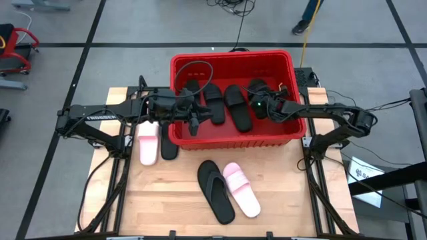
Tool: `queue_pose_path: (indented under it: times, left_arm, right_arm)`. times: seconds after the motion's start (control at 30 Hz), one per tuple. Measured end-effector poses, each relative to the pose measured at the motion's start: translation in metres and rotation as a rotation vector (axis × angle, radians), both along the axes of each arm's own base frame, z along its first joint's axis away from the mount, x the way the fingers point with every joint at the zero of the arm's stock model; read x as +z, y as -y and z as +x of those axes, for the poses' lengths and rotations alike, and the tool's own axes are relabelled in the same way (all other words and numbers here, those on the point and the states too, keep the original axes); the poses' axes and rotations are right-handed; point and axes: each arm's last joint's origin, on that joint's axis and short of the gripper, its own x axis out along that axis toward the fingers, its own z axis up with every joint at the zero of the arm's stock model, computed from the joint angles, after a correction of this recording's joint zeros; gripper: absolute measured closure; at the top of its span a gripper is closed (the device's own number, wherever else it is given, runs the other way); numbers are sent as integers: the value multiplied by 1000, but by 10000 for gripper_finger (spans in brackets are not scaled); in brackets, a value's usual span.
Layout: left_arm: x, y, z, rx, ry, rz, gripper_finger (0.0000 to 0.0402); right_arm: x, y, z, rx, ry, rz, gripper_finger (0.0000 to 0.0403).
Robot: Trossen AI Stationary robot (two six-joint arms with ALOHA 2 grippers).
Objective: Pick and place slides into bin
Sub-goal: Put the black slide into the red bin
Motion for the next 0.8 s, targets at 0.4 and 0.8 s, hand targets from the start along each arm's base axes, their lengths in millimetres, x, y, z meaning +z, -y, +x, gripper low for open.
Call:
queue_pose_path:
  times: [0.4, 0.8]
  left_arm:
    - [0, 0, 0, -2, -1, 6, 261]
    - [0, 0, 0, -2, -1, 8, 261]
  right_arm:
    - [3, 12, 0, 75, 16, 12, 403]
    - [2, 16, -3, 61, 6, 21, 397]
